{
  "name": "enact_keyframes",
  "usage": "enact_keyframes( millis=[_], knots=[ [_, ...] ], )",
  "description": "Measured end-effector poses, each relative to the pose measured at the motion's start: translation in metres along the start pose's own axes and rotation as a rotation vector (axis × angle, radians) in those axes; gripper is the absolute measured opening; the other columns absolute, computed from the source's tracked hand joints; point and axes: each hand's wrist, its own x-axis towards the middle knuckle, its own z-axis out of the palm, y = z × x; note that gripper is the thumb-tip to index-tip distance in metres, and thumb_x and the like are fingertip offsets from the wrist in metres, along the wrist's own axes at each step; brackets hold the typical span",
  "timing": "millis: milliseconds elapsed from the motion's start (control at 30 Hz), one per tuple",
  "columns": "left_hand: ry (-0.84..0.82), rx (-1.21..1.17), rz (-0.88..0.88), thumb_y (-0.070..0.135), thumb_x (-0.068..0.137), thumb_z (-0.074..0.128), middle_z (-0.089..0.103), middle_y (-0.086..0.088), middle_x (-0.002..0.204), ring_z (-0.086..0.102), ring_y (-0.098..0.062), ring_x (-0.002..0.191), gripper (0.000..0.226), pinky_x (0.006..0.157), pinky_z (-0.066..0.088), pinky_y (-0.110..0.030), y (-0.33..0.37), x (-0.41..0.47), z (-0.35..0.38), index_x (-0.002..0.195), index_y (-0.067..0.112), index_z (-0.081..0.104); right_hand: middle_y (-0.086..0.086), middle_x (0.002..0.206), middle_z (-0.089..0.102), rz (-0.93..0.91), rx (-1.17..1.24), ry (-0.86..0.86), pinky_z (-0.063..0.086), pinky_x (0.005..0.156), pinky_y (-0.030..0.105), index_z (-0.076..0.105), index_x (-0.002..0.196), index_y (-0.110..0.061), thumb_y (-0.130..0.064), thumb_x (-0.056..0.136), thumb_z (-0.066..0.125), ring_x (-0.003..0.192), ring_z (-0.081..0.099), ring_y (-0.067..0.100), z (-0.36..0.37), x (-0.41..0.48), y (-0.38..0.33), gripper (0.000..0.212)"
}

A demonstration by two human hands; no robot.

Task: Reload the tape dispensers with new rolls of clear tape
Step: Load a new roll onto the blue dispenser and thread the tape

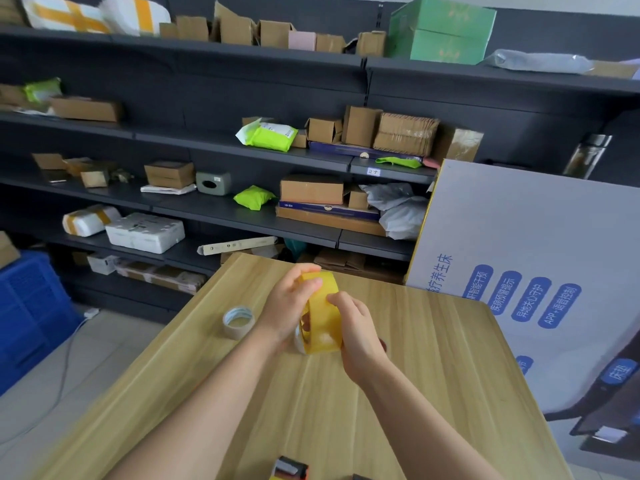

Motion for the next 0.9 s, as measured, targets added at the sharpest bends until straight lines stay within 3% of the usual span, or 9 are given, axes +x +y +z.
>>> enact_keyframes(
  millis=[100,167,267,433,567,667,700,800,900],
  knots=[
    [-0.023,0.067,0.110,0.049,0.071,0.059,0.060,0.001,0.108,0.058,-0.017,0.097,0.029,0.080,0.049,-0.031,-0.007,0.006,-0.028,0.098,0.042,0.064,0.000,0.070,0.053,0.045,0.022,0.049,0.046,0.059,0.029,0.050,0.072,-0.018,-0.016,0.098,0.045,0.064,0.054,0.012,0.031,0.008,-0.002,0.027],
    [-0.045,0.005,0.092,0.042,0.074,0.061,0.061,0.002,0.104,0.058,-0.016,0.095,0.022,0.077,0.048,-0.028,-0.010,0.012,-0.047,0.094,0.040,0.067,0.001,0.070,0.053,0.050,0.023,0.065,0.046,0.061,0.031,0.051,0.072,-0.018,-0.015,0.098,0.044,0.064,0.054,0.013,0.051,0.014,0.000,0.027],
    [-0.105,-0.104,-0.008,0.041,0.073,0.060,0.060,0.001,0.095,0.055,-0.020,0.088,0.031,0.071,0.043,-0.031,-0.013,0.023,-0.076,0.103,0.034,0.067,0.000,0.067,0.051,0.063,0.011,0.068,0.045,0.062,0.030,0.047,0.070,-0.018,-0.012,0.098,0.044,0.060,0.051,0.010,0.076,0.014,-0.002,0.029],
    [-0.242,-0.110,-0.273,0.052,0.069,0.062,0.053,-0.010,0.122,0.053,-0.032,0.114,0.047,0.097,0.048,-0.053,-0.017,0.029,-0.109,0.113,0.038,0.057,0.005,0.081,0.053,0.060,0.031,0.166,0.042,0.078,0.041,0.053,0.073,-0.020,-0.024,0.088,0.055,0.086,0.051,0.025,0.110,0.022,0.011,0.016],
    [-0.216,-0.117,-0.142,0.041,0.064,0.069,0.057,-0.008,0.112,0.058,-0.029,0.103,0.047,0.086,0.052,-0.047,-0.024,0.028,-0.121,0.108,0.033,0.058,0.005,0.092,0.056,0.127,0.043,0.207,0.046,0.080,0.041,0.056,0.085,-0.019,-0.035,0.081,0.057,0.091,0.055,0.025,0.122,0.027,0.015,0.017],
    [-0.236,-0.027,0.033,0.028,0.060,0.074,0.057,-0.001,0.103,0.058,-0.019,0.095,0.051,0.076,0.054,-0.032,-0.026,0.023,-0.121,0.108,0.030,0.056,0.018,0.118,0.060,0.222,0.094,0.231,0.054,0.082,0.043,0.056,0.117,-0.012,-0.049,0.062,0.058,0.106,0.062,0.032,0.121,0.033,0.018,0.066],
    [-0.231,0.023,0.077,0.025,0.060,0.074,0.056,0.000,0.106,0.057,-0.019,0.097,0.051,0.079,0.054,-0.033,-0.027,0.022,-0.119,0.107,0.031,0.055,0.019,0.122,0.059,0.233,0.103,0.235,0.054,0.081,0.043,0.054,0.121,-0.012,-0.049,0.062,0.057,0.108,0.061,0.032,0.120,0.036,0.019,0.070],
    [-0.225,0.109,0.155,0.032,0.056,0.074,0.052,0.006,0.122,0.054,-0.021,0.110,0.056,0.089,0.054,-0.041,-0.028,0.022,-0.118,0.109,0.031,0.055,0.016,0.117,0.059,0.227,0.087,0.235,0.052,0.081,0.041,0.054,0.114,-0.015,-0.045,0.074,0.052,0.102,0.059,0.027,0.117,0.042,0.020,0.050],
    [-0.241,0.079,0.118,0.032,0.059,0.077,0.054,0.003,0.118,0.056,-0.022,0.108,0.061,0.088,0.055,-0.040,-0.026,0.025,-0.121,0.115,0.028,0.053,0.014,0.109,0.059,0.221,0.037,0.214,0.051,0.092,0.048,0.056,0.099,-0.019,-0.044,0.071,0.051,0.106,0.059,0.032,0.116,0.045,0.019,0.038]
  ],
)
